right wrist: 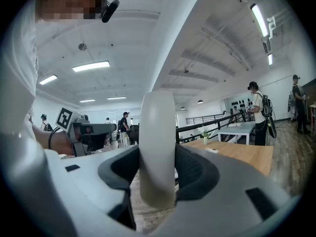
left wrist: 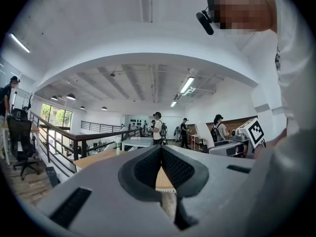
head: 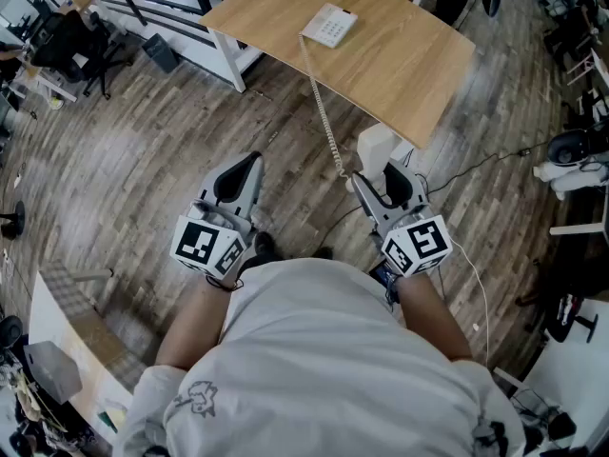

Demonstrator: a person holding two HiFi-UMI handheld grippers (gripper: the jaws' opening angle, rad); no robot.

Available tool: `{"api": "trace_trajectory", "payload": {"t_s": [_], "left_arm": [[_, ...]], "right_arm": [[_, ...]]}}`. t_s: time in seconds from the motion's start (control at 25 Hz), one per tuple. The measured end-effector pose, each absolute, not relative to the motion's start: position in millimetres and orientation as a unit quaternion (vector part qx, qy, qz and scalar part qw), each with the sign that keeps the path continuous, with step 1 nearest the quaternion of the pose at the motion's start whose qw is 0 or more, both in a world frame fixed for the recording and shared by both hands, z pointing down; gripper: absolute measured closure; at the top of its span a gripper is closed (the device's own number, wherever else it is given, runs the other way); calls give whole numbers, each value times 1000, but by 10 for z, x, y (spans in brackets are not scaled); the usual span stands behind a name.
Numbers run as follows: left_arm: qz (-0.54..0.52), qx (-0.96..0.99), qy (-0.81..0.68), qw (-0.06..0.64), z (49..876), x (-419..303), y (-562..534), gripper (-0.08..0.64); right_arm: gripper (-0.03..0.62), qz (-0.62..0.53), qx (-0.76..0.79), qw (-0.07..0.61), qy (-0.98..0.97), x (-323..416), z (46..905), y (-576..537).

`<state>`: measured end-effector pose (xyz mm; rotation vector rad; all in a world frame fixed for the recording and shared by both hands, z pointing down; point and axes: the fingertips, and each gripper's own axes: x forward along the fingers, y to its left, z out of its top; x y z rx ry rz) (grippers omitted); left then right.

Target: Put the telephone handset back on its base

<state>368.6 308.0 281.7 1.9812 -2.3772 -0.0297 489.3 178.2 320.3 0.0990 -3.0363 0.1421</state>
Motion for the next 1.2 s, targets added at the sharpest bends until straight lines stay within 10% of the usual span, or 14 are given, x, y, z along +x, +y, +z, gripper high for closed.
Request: {"api": "trace_trajectory", "payload": {"t_s": [1.2], "left_arm": [[-1, 681, -732, 32, 2937, 1826, 2682, 554]], "right_arm": [[367, 66, 78, 90, -991, 3219, 3273, 1447]]}}
